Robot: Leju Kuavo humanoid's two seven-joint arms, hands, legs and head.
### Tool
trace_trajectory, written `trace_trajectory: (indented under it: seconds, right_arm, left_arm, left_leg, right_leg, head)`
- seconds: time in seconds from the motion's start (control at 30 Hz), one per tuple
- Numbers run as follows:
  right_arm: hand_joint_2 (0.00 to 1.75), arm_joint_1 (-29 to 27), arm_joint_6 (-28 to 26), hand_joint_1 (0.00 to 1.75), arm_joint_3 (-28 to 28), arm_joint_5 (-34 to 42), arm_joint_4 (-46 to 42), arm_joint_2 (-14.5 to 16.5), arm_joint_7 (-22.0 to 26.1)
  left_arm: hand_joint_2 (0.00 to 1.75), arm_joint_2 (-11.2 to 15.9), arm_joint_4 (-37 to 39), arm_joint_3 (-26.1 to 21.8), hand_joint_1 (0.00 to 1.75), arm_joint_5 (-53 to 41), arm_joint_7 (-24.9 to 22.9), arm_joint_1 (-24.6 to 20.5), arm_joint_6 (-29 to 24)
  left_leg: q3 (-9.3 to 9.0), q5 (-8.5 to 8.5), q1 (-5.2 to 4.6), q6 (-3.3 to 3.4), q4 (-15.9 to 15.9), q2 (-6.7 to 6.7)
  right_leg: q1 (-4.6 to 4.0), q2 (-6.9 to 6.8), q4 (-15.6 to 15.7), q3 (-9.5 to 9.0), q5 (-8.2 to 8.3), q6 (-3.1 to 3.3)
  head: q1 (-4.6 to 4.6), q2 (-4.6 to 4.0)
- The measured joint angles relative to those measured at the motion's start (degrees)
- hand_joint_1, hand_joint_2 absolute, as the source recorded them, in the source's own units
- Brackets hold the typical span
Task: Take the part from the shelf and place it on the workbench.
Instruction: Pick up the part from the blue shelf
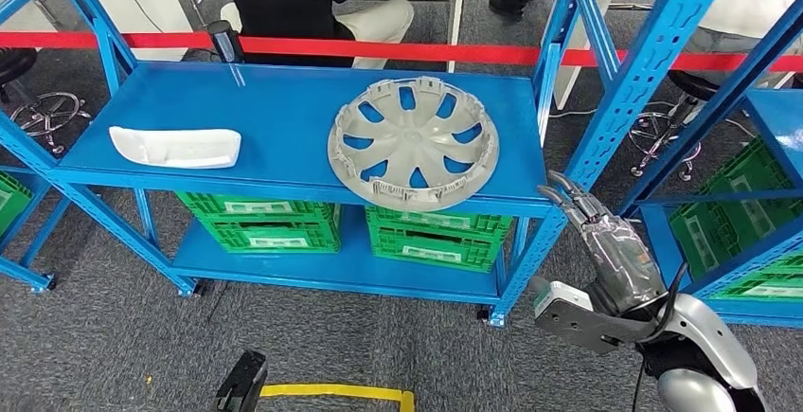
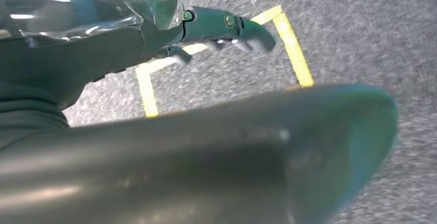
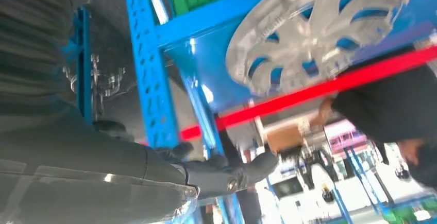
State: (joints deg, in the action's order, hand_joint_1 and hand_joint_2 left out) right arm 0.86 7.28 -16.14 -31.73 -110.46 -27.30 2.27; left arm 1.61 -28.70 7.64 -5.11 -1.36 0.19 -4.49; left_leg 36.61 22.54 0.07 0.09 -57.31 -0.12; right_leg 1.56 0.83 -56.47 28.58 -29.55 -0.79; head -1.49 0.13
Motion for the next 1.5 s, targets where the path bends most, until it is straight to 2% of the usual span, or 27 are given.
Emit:
trace_trajectory:
  seconds: [0.1, 0.17, 0.23, 0.27, 0.3, 0.37, 0.4, 0.47, 0.53, 0.6, 0.67, 0.73, 0.77, 0.8, 0.83, 0.9, 0.93, 0.97, 1.1, 1.17, 1.23, 1.27, 1.3, 1.33, 1.4, 1.47, 1.5]
  right_arm:
    - [1.75, 0.0, 0.02, 0.0, 0.14, 0.03, -0.16, -0.12, 0.02]
    - [1.75, 0.04, 0.02, 0.0, 0.21, 0.03, -0.21, -0.24, 0.02]
    - [1.75, -0.22, 0.03, 0.0, 0.22, 0.03, -0.2, -0.36, 0.02]
    - [1.75, -0.38, 0.04, 0.0, 0.22, 0.03, -0.19, -0.4, 0.02]
    - [1.75, -0.48, 0.04, 0.0, 0.23, 0.03, -0.18, -0.44, 0.02]
    - [1.75, -0.5, 0.04, 0.0, 0.27, 0.04, -0.18, -0.49, 0.02]
    - [1.75, -0.49, 0.04, 0.0, 0.31, 0.04, -0.18, -0.53, 0.02]
    - [1.75, -0.49, 0.04, 0.0, 0.39, 0.05, -0.18, -0.62, 0.02]
    - [1.75, -0.5, 0.04, 0.0, 0.45, 0.05, -0.18, -0.68, 0.02]
    - [1.75, -0.47, 0.04, 0.0, 0.5, 0.06, -0.19, -0.69, 0.04]
    - [1.75, -0.46, 0.04, 0.0, 0.52, 0.07, -0.2, -0.68, 0.12]
    - [1.75, -0.5, 0.05, 0.0, 0.52, 0.08, -0.2, -0.67, 0.21]
    - [1.75, -0.52, 0.07, 0.0, 0.52, 0.08, -0.2, -0.66, 0.25]
    - [1.75, -0.53, 0.08, 0.0, 0.51, 0.08, -0.2, -0.66, 0.29]
    - [1.75, -0.54, 0.08, 0.0, 0.51, 0.08, -0.2, -0.65, 0.35]
    - [1.75, -0.48, 0.11, 0.0, 0.51, 0.09, -0.2, -0.64, 0.49]
    - [1.75, -0.44, 0.14, 0.0, 0.51, 0.1, -0.2, -0.63, 0.56]
    - [1.75, -0.42, 0.18, 0.0, 0.51, 0.11, -0.2, -0.6, 0.6]
    - [1.75, -0.39, 0.26, 0.0, 0.54, 0.12, -0.24, -0.55, 0.68]
    - [1.75, -0.28, 0.26, 0.0, 0.58, 0.12, -0.26, -0.59, 0.69]
    - [1.75, -0.34, 0.26, 0.0, 0.58, 0.12, -0.21, -0.61, 0.7]
    - [1.75, -0.42, 0.26, 0.0, 0.58, 0.12, -0.18, -0.61, 0.7]
    - [1.75, -0.48, 0.26, 0.0, 0.57, 0.12, -0.15, -0.61, 0.7]
    - [1.75, -0.49, 0.26, 0.0, 0.57, 0.12, -0.14, -0.61, 0.7]
    - [1.75, -0.44, 0.26, 0.0, 0.58, 0.12, -0.13, -0.61, 0.7]
    - [1.75, -0.43, 0.28, 0.0, 0.58, 0.11, -0.11, -0.6, 0.68]
    - [1.75, -0.42, 0.29, 0.0, 0.58, 0.11, -0.1, -0.59, 0.68]
  left_arm:
    - [0.0, -0.05, -0.1, 0.01, 0.0, -0.05, -0.07, -0.09, -0.01]
    - [0.0, -0.14, -0.15, 0.01, 0.0, -0.07, -0.05, -0.22, -0.01]
    - [0.0, -0.17, -0.15, 0.02, 0.0, -0.07, -0.07, -0.27, 0.0]
    - [0.0, -0.2, -0.15, 0.03, 0.0, -0.09, -0.07, -0.25, 0.01]
    - [0.0, -0.23, -0.15, 0.05, 0.0, -0.1, -0.08, -0.23, 0.02]
    - [0.0, -0.29, -0.15, 0.09, 0.0, -0.14, -0.08, -0.23, 0.03]
    - [0.0, -0.31, -0.15, 0.09, 0.0, -0.14, -0.09, -0.24, 0.03]
    - [0.0, -0.31, -0.15, 0.1, 0.0, -0.14, -0.1, -0.23, 0.03]
    - [0.0, -0.27, -0.15, 0.1, 0.0, -0.14, -0.1, -0.23, 0.03]
    - [0.0, -0.19, -0.15, 0.13, 0.0, -0.17, -0.1, -0.21, 0.04]
    - [0.0, -0.13, -0.15, 0.17, 0.0, -0.25, -0.1, -0.19, 0.04]
    - [0.0, -0.15, -0.14, 0.19, 0.0, -0.28, -0.1, -0.17, 0.03]
    - [0.0, -0.15, -0.14, 0.19, 0.0, -0.28, -0.1, -0.15, 0.03]
    - [0.0, -0.15, -0.13, 0.2, 0.0, -0.27, -0.1, -0.14, 0.03]
    - [0.0, -0.15, -0.13, 0.2, 0.0, -0.27, -0.1, -0.14, 0.03]
    - [0.0, -0.06, -0.13, 0.21, 0.0, -0.28, -0.1, -0.18, 0.03]
    - [0.0, -0.01, -0.13, 0.21, 0.0, -0.28, -0.1, -0.21, 0.03]
    - [0.0, 0.04, -0.13, 0.22, 0.0, -0.27, -0.1, -0.23, 0.04]
    - [0.0, 0.11, -0.14, 0.23, 0.0, -0.27, -0.12, -0.22, 0.05]
    - [0.0, 0.02, -0.15, 0.25, 0.0, -0.27, -0.13, -0.28, 0.05]
    - [0.0, -0.06, -0.14, 0.25, 0.0, -0.27, -0.13, -0.3, 0.08]
    - [0.0, -0.11, -0.13, 0.26, 0.0, -0.27, -0.14, -0.28, 0.1]
    - [0.0, -0.15, -0.12, 0.28, 0.0, -0.27, -0.14, -0.26, 0.13]
    - [0.0, -0.2, -0.11, 0.3, 0.0, -0.27, -0.15, -0.25, 0.15]
    - [0.0, -0.25, -0.11, 0.34, 0.0, -0.27, -0.14, -0.24, 0.16]
    - [0.0, -0.24, -0.11, 0.36, 0.0, -0.27, -0.14, -0.25, 0.16]
    - [0.0, -0.22, -0.11, 0.36, 0.0, -0.27, -0.15, -0.23, 0.16]
  left_leg:
    - [-1.11, -0.28, 0.0, 1.09, 1.24, -0.03]
    - [-1.9, -0.15, -0.04, 1.86, 2.04, -0.04]
    - [-2.21, 0.27, -0.39, 2.37, 2.09, -0.13]
    - [-2.39, 0.49, -0.57, 2.48, 2.07, -0.22]
    - [-2.64, 0.72, -0.71, 2.5, 2.04, -0.33]
    - [-3.22, 1.28, -0.89, 2.31, 1.76, -0.55]
    - [-3.37, 1.69, -1.04, 2.09, 1.41, -0.65]
    - [-3.38, 2.37, -1.29, 1.61, 0.8, -0.79]
    - [-3.32, 2.67, -1.32, 1.21, 0.59, -0.82]
    - [-2.9, 3.5, -1.16, 0.61, -0.47, -0.75]
    - [-0.58, 6.22, -0.73, -0.31, -5.46, -0.54]
    - [3.41, 9.3, -0.11, -1.11, -13.1, -0.23]
    - [4.91, 9.81, 0.17, -1.34, -15.57, -0.1]
    - [5.36, 9.19, 0.38, -1.44, -15.84, -0.01]
    - [4.63, 7.57, 0.51, -1.42, -13.86, 0.04]
    - [0.71, 3.51, 0.47, -0.93, -5.7, 0.05]
    - [-0.98, 2.38, 0.31, -0.57, -2.33, 0.06]
    - [-2.02, 1.96, 0.11, -0.21, -0.26, 0.07]
    - [-3.11, 1.92, -0.11, 1.25, 1.45, 0.1]
    - [-3.98, 1.57, 0.07, 1.99, 2.37, 0.13]
    - [-4.11, 1.72, -0.2, 2.37, 2.43, 0.09]
    - [-4.17, 1.83, -0.33, 2.45, 2.42, 0.04]
    - [-4.27, 1.96, -0.43, 2.48, 2.39, -0.04]
    - [-4.43, 2.12, -0.49, 2.42, 2.33, -0.12]
    - [-4.8, 2.69, -0.51, 2.07, 1.91, -0.28]
    - [-4.86, 3.45, -0.76, 1.49, 1.16, -0.36]
    - [-4.81, 3.74, -0.87, 1.23, 0.9, -0.34]
  right_leg:
    - [0.03, -0.2, -0.8, 0.38, -1.05, -0.47]
    - [-0.02, -0.4, -7.03, 3.84, -3.33, 0.01]
    - [-0.09, -0.41, -15.23, 9.13, -5.46, 0.26]
    - [-0.1, -0.41, -17.06, 10.77, -5.44, 0.04]
    - [-0.11, -0.42, -16.8, 11.37, -4.52, -0.38]
    - [-0.14, -0.49, -9.75, 8.99, -0.49, -1.28]
    - [-0.24, -0.55, -5.74, 7.34, 1.41, -1.29]
    - [-0.45, -0.66, -1.25, 5.29, 3.36, -0.45]
    - [-0.53, -0.64, -0.95, 5.04, 3.54, 0.52]
    - [-0.22, -0.63, -0.76, 4.69, 3.56, 1.08]
    - [0.09, -0.65, -0.64, 4.26, 3.45, 1.55]
    - [0.09, -0.64, -0.66, 4.14, 3.28, 1.77]
    - [0.08, -0.61, -0.67, 4.1, 3.2, 1.77]
    - [0.08, -0.56, -0.67, 4.01, 3.1, 1.71]
    - [0.07, -0.49, -0.67, 3.85, 2.97, 1.61]
    - [0.07, -0.38, -0.64, 3.4, 2.7, 1.32]
    - [-0.01, -0.34, -0.61, 3.29, 2.59, 1.13]
    - [-0.05, -0.33, -0.58, 3.26, 2.49, 0.91]
    - [0.0, -0.48, -0.69, 3.41, 2.05, -0.21]
    - [-0.04, -0.61, -4.85, 5.49, 0.17, 0.01]
    - [-0.05, -0.62, -12.89, 9.83, -2.76, 0.34]
    - [-0.04, -0.62, -16.06, 11.75, -3.58, 0.22]
    - [-0.03, -0.62, -17.23, 12.69, -3.51, -0.12]
    - [-0.01, -0.64, -15.93, 12.37, -2.46, -0.64]
    - [0.02, -0.79, -7.9, 8.85, 1.22, -1.48]
    - [-0.12, -0.9, -1.79, 5.81, 3.55, -1.06]
    - [-0.25, -0.89, -0.97, 5.33, 3.75, -0.49]
  head:
    - [0.08, 0.0]
    - [0.21, 0.0]
    - [0.19, 0.0]
    - [0.18, 0.0]
    - [0.18, 0.0]
    - [0.2, 0.0]
    - [0.17, 0.0]
    - [0.13, 0.0]
    - [0.11, 0.0]
    - [0.03, 0.0]
    - [-0.18, 0.0]
    - [-0.29, 0.0]
    - [-0.3, 0.0]
    - [-0.3, 0.0]
    - [-0.3, 0.0]
    - [-0.28, 0.0]
    - [-0.27, 0.0]
    - [-0.27, 0.0]
    - [-0.21, 0.0]
    - [-0.07, 0.0]
    - [-0.01, 0.0]
    - [-0.01, 0.0]
    - [-0.01, 0.0]
    - [-0.01, 0.0]
    - [0.0, 0.0]
    - [-0.02, 0.0]
    - [-0.06, 0.0]
